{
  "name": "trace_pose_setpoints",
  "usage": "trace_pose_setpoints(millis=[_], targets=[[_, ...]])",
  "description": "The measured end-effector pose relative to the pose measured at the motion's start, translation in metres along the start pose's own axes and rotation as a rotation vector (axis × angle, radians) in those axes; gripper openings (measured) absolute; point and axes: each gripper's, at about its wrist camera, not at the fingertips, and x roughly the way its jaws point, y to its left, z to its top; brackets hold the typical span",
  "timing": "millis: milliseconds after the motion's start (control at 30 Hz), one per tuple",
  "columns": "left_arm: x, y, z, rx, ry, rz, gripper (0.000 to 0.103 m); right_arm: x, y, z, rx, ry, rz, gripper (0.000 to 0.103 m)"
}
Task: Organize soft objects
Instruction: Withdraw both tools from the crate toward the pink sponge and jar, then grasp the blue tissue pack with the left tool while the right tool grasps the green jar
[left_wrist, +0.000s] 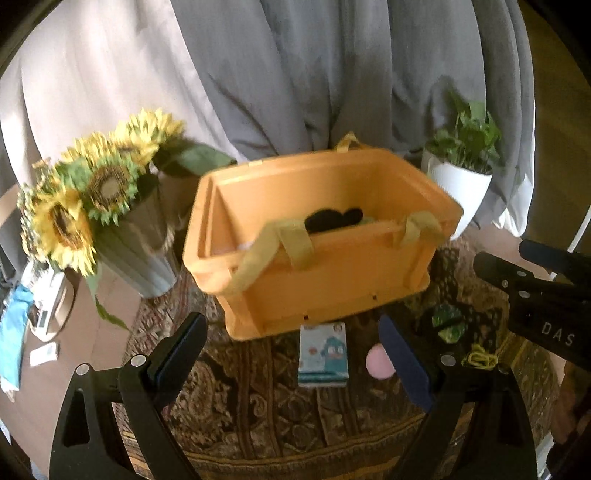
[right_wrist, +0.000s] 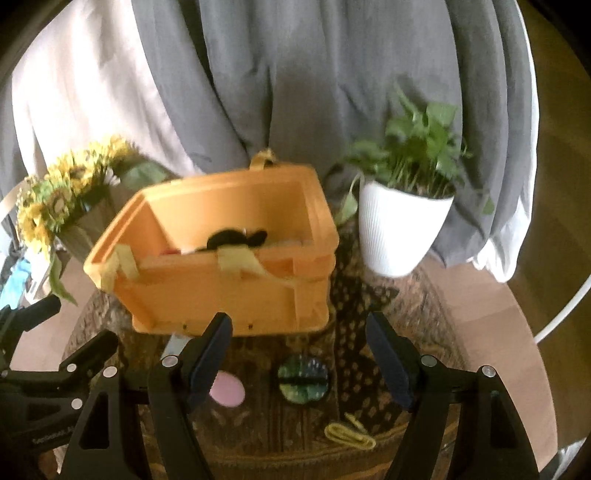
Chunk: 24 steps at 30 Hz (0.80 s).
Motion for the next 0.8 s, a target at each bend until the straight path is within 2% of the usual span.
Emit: trace_pose_setpoints(millis=[367, 800], targets=[[0.029, -0.007, -0.023, 0.014, 0.104, -0.023, 0.095, 0.026, -0.002, -0.028, -0.003, 0.129, -0.001, 0.075], [0.067, -0.01, -0.042, 0.026, 0.179, -0.027, 0.093, 0.064, -0.002, -0.055, 0.01, 0.276, 0.005, 0.075]])
